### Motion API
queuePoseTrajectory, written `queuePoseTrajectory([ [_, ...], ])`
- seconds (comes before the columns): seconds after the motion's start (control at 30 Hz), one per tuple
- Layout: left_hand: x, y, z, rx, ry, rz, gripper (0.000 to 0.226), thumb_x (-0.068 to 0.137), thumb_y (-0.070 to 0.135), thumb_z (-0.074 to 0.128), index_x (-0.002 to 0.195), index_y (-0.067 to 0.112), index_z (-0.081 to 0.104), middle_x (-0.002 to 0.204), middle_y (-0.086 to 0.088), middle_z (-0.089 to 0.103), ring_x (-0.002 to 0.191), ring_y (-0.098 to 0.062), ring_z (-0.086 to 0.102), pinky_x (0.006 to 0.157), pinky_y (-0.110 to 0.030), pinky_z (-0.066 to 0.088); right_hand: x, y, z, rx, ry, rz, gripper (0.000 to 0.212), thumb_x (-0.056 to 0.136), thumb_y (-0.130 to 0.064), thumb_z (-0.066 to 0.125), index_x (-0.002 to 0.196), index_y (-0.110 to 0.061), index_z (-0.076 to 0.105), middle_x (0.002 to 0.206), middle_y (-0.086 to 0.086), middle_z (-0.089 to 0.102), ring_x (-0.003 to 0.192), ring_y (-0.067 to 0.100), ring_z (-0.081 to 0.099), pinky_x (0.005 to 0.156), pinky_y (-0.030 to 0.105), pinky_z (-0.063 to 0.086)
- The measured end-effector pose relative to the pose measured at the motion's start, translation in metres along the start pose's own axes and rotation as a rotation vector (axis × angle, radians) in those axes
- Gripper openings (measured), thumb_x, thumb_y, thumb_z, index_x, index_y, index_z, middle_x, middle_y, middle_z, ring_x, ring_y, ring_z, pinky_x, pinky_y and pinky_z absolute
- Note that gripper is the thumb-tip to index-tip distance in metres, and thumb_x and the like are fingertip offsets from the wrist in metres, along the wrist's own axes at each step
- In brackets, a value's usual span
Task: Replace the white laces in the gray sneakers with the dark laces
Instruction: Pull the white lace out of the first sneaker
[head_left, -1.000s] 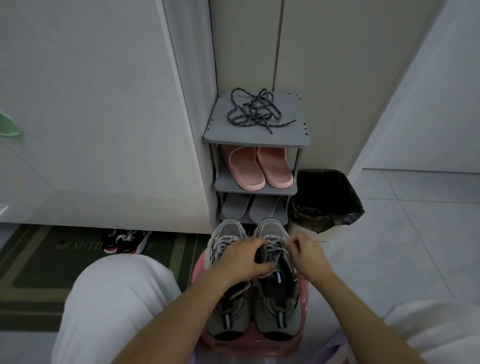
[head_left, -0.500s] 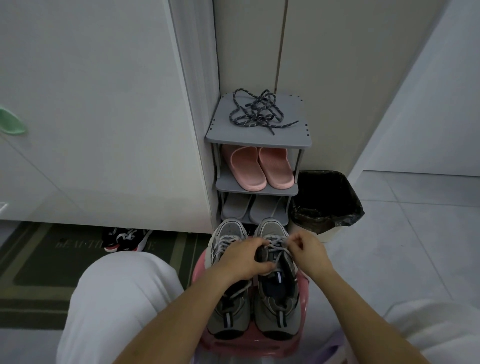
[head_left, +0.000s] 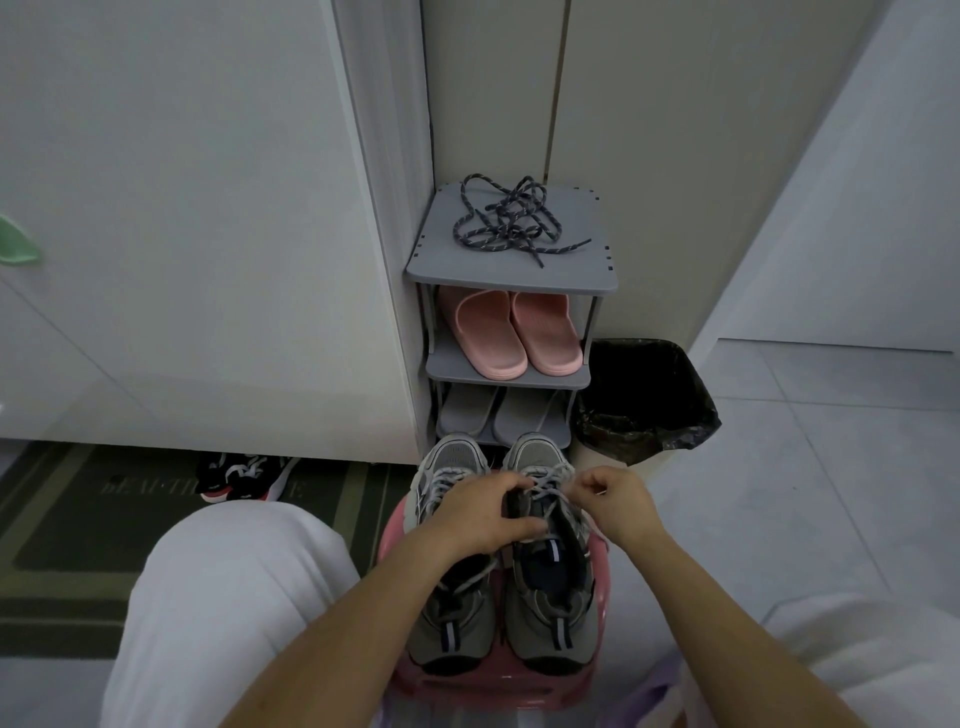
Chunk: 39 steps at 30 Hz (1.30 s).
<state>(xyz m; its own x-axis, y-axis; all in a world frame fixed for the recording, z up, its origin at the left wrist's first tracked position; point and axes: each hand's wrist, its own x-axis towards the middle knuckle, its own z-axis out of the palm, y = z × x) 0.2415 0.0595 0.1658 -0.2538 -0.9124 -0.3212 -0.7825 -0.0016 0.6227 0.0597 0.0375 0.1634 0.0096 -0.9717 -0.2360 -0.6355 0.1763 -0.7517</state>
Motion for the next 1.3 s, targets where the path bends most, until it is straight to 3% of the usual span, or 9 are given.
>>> queuePoseTrajectory([
  [0.17, 0.002, -0.002, -0.001, 0.04, -0.016, -0.013, 0.061, 0.081, 0.054, 0.063, 0.135, 0.031, 0.046, 0.141, 0.001, 0.046, 0.133, -0.019, 0.034, 0.109, -0.035, 0.03, 0.001, -0.004, -0.003, -0.039, 0.046, 0.005, 0.035, 0.09, -0.021, 0.06, 0.057, -0.023, 0.048, 0.053, -0.005, 0.046, 0.049, 0.007, 0.04, 0.048, 0.02, 0.032],
  [0.3, 0.001, 0.0, -0.002, 0.054, -0.019, -0.006, 0.062, 0.081, 0.054, 0.063, 0.136, 0.032, 0.045, 0.141, 0.001, 0.046, 0.132, -0.019, 0.034, 0.109, -0.034, 0.03, 0.005, -0.01, -0.013, 0.097, 0.136, 0.001, 0.034, 0.092, -0.017, 0.059, 0.06, -0.023, 0.049, 0.051, -0.005, 0.043, 0.046, 0.008, 0.036, 0.045, 0.018, 0.029],
  [0.4, 0.003, -0.001, -0.003, 0.07, -0.021, 0.0, 0.062, 0.08, 0.056, 0.063, 0.135, 0.033, 0.046, 0.139, 0.001, 0.048, 0.132, -0.019, 0.036, 0.109, -0.036, 0.031, 0.003, -0.005, -0.011, 0.051, 0.022, 0.024, 0.03, 0.087, -0.02, 0.065, 0.06, -0.012, 0.055, 0.05, -0.005, 0.041, 0.045, 0.007, 0.034, 0.043, 0.015, 0.029],
  [0.5, 0.004, -0.001, -0.005, 0.109, -0.035, -0.008, 0.063, 0.078, 0.061, 0.061, 0.135, 0.038, 0.045, 0.137, 0.0, 0.049, 0.132, -0.019, 0.035, 0.108, -0.038, 0.031, 0.001, 0.001, -0.002, 0.027, -0.086, 0.066, 0.034, 0.084, -0.022, 0.069, 0.056, -0.011, 0.054, 0.049, -0.002, 0.041, 0.046, 0.008, 0.034, 0.047, 0.021, 0.03],
  [0.63, 0.004, 0.002, -0.009, 0.159, -0.058, -0.016, 0.063, 0.078, 0.063, 0.06, 0.135, 0.041, 0.043, 0.138, -0.002, 0.048, 0.133, -0.021, 0.033, 0.11, -0.04, 0.026, 0.002, -0.004, -0.008, 0.073, 0.013, 0.06, 0.024, 0.086, -0.02, 0.067, 0.062, -0.013, 0.063, 0.055, -0.001, 0.051, 0.051, 0.01, 0.042, 0.053, 0.023, 0.035],
  [0.8, 0.0, 0.004, -0.009, 0.151, -0.052, -0.003, 0.064, 0.078, 0.062, 0.061, 0.135, 0.039, 0.044, 0.138, -0.001, 0.049, 0.132, -0.021, 0.034, 0.111, -0.04, 0.026, -0.001, -0.008, -0.012, 0.258, 0.136, 0.069, 0.031, 0.088, -0.015, 0.063, 0.059, -0.022, 0.058, 0.055, -0.004, 0.051, 0.051, 0.007, 0.041, 0.051, 0.02, 0.033],
  [1.0, -0.003, 0.009, -0.011, 0.114, -0.032, 0.003, 0.063, 0.079, 0.059, 0.062, 0.134, 0.035, 0.046, 0.135, 0.005, 0.053, 0.126, -0.018, 0.043, 0.11, -0.036, 0.026, 0.0, 0.002, -0.004, 0.111, -0.03, 0.118, 0.032, 0.084, -0.024, 0.069, 0.057, -0.008, 0.06, 0.042, -0.006, 0.044, 0.046, 0.01, 0.037, 0.05, 0.022, 0.033],
  [1.17, -0.01, 0.018, -0.015, 0.103, -0.056, -0.028, 0.063, 0.083, 0.052, 0.062, 0.139, 0.03, 0.041, 0.139, 0.004, 0.05, 0.127, -0.019, 0.039, 0.114, -0.037, 0.018, 0.002, -0.009, -0.016, 0.239, 0.154, 0.074, 0.031, 0.088, -0.019, 0.064, 0.058, -0.014, 0.057, 0.053, 0.002, 0.045, 0.051, 0.013, 0.037, 0.052, 0.025, 0.033],
  [1.3, -0.008, 0.017, -0.015, 0.086, -0.066, -0.032, 0.064, 0.083, 0.054, 0.061, 0.139, 0.03, 0.042, 0.139, 0.004, 0.05, 0.13, -0.02, 0.038, 0.117, -0.039, 0.014, 0.006, -0.012, -0.033, 0.438, 0.257, 0.122, 0.02, 0.089, -0.024, 0.064, 0.075, -0.01, 0.068, 0.078, 0.016, 0.062, 0.074, 0.02, 0.05, 0.07, 0.033, 0.045],
])
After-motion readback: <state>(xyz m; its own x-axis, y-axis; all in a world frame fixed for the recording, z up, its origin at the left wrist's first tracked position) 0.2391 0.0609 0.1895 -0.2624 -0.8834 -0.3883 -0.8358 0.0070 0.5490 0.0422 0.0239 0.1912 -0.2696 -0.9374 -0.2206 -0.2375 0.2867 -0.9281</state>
